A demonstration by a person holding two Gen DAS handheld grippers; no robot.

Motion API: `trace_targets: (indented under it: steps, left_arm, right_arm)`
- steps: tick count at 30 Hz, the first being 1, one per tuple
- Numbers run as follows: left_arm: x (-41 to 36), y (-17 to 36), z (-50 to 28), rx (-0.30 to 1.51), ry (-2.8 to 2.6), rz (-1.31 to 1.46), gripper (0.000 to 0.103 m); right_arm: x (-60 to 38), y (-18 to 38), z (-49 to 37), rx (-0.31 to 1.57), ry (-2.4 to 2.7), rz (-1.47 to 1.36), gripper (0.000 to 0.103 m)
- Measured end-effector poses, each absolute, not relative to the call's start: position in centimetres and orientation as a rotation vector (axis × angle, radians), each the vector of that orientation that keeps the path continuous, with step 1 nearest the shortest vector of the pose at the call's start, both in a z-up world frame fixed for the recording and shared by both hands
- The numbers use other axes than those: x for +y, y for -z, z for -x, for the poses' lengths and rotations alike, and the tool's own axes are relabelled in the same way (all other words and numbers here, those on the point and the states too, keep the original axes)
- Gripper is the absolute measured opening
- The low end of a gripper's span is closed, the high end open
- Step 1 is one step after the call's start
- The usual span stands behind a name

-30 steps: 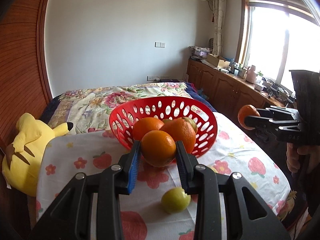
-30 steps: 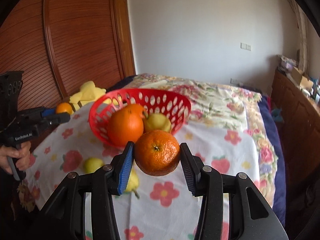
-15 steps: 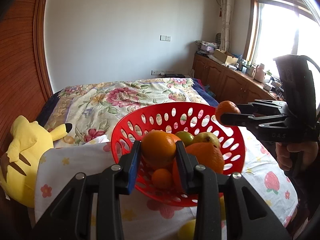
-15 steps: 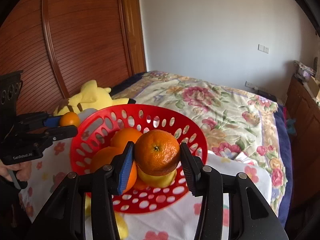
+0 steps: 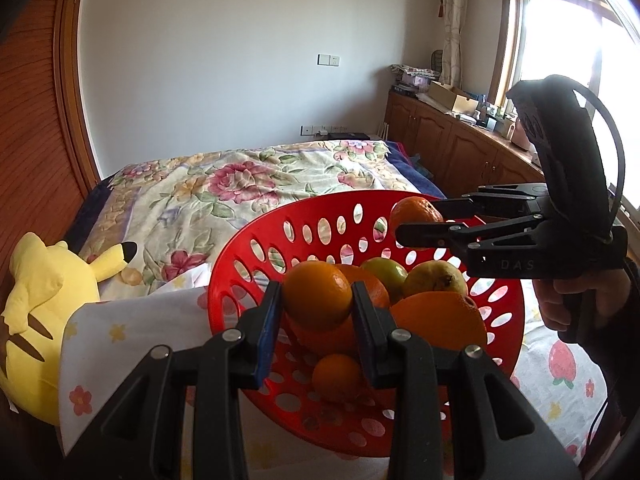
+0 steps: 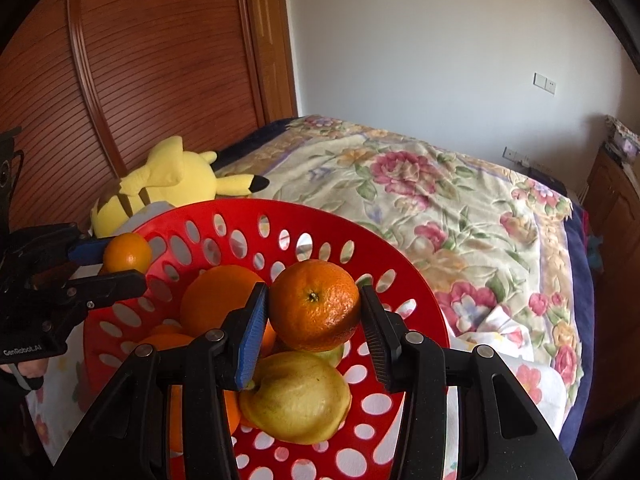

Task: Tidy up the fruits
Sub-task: 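Lift both mandarins and carry them over the red basket, then open the right tool to drop its mandarin while the left tool releases its mandarin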

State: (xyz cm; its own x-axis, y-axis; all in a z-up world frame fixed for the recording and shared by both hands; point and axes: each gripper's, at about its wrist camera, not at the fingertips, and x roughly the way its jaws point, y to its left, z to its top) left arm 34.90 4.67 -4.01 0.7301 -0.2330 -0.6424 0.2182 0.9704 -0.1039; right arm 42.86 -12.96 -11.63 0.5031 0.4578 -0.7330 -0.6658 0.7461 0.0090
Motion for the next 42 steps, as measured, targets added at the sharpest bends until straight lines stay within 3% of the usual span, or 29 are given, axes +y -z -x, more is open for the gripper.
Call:
trace_targets:
  steps: [11, 14, 35, 39, 42]
  left_arm:
    - [4.3, 4.7, -34.5, 0.734, 0.248, 0.008, 0.033]
    - [4.3, 4.9, -34.3, 0.742, 0.243, 0.004, 0.033]
    - [3.0, 5.0, -33.3, 0.792, 0.214, -0.043, 0.033]
    - [2.9, 4.3, -32.5, 0.789, 0.19, -0.055, 0.044]
    - [2.8, 4.0, -31.2, 0.782, 0.194, -0.045, 0.045]
  right_arm:
    - [-12.2, 12.7, -43.0, 0.849, -0.697, 0.295, 0.047]
    - [-12.4, 12.3, -42.9, 0.834, -0.691, 0.27, 0.052]
    - [-17.7, 9.1, -34.9, 0.73, -0.618, 0.161, 0.052]
    - [-17.7, 9.1, -33.4, 0.724, -0.616, 0.164, 0.052]
    - [-17.8, 9.0, -31.9, 0.711, -0.621, 0.155, 0.052]
